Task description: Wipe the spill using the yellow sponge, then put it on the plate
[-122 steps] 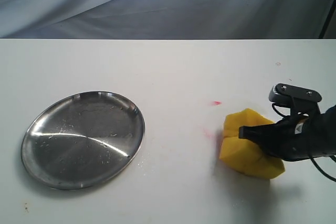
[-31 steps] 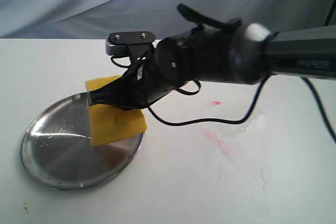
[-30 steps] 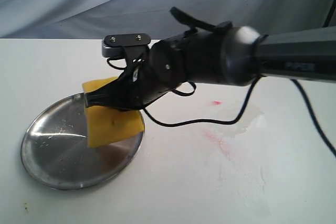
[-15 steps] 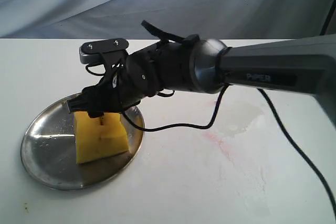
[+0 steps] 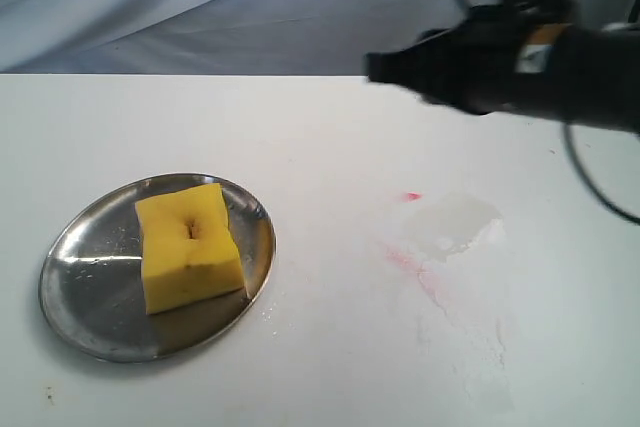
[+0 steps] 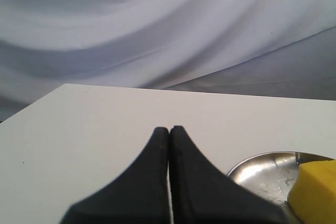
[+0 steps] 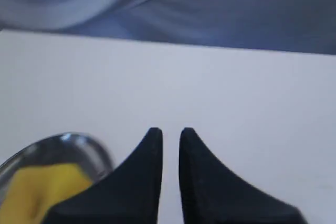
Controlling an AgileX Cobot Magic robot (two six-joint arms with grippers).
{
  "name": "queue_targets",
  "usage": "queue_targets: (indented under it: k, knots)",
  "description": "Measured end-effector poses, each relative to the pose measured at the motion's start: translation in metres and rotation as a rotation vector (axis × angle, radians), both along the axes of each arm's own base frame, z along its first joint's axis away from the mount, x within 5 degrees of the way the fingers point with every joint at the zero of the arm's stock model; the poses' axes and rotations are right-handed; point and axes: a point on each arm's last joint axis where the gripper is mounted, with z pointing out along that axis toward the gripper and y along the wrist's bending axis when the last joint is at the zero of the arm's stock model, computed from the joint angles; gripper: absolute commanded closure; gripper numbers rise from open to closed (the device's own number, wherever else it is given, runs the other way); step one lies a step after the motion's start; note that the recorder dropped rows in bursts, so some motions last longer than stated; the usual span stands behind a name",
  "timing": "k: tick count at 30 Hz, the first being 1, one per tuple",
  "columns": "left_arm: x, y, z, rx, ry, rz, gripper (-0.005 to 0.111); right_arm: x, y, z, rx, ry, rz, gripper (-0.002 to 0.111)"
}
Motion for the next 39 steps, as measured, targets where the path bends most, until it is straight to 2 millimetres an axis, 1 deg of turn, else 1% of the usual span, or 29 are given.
queue_targets:
  k: [1,3,6,8,10,12,15,22,25,28,33,37,39]
  knots:
    - [0.0,0.0,0.0,0.0,0.0,0.0,0.107,0.001,-0.021,0.005,-0.001,-0.022,-0.061,0.108]
    - [0.0,0.0,0.0,0.0,0.0,0.0,0.107,-0.003,-0.064,0.017,-0.013,-0.079,-0.182,0.108]
    - [0.0,0.0,0.0,0.0,0.0,0.0,0.107,-0.019,-0.111,0.038,-0.04,-0.178,-0.329,0.108]
    - [0.0,0.0,0.0,0.0,0.0,0.0,0.107,-0.034,-0.132,0.051,-0.048,-0.248,-0.401,0.108]
    - [0.0,0.0,0.0,0.0,0.0,0.0,0.107,-0.051,-0.145,0.064,-0.045,-0.328,-0.457,0.108]
    - [0.0,0.0,0.0,0.0,0.0,0.0,0.107,-0.073,-0.149,0.079,-0.044,-0.432,-0.477,0.108]
    - [0.0,0.0,0.0,0.0,0.0,0.0,0.107,-0.103,-0.147,0.094,-0.072,-0.577,-0.467,0.108]
    - [0.0,0.0,0.0,0.0,0.0,0.0,0.107,-0.175,-0.143,0.122,-0.102,-0.851,-0.464,0.108]
    - [0.0,0.0,0.0,0.0,0.0,0.0,0.107,-0.203,-0.141,0.13,-0.111,-0.953,-0.466,0.108]
    - [0.0,0.0,0.0,0.0,0.0,0.0,0.107,-0.229,-0.14,0.135,-0.104,-1.043,-0.472,0.108]
    - [0.0,0.0,0.0,0.0,0.0,0.0,0.107,-0.269,-0.139,0.135,-0.085,-1.129,-0.472,0.108]
    - [0.0,0.0,0.0,0.0,0.0,0.0,0.107,-0.296,-0.139,0.131,-0.08,-1.186,-0.456,0.108]
    - [0.0,0.0,0.0,0.0,0.0,0.0,0.107,-0.305,-0.14,0.128,-0.102,-1.201,-0.455,0.108]
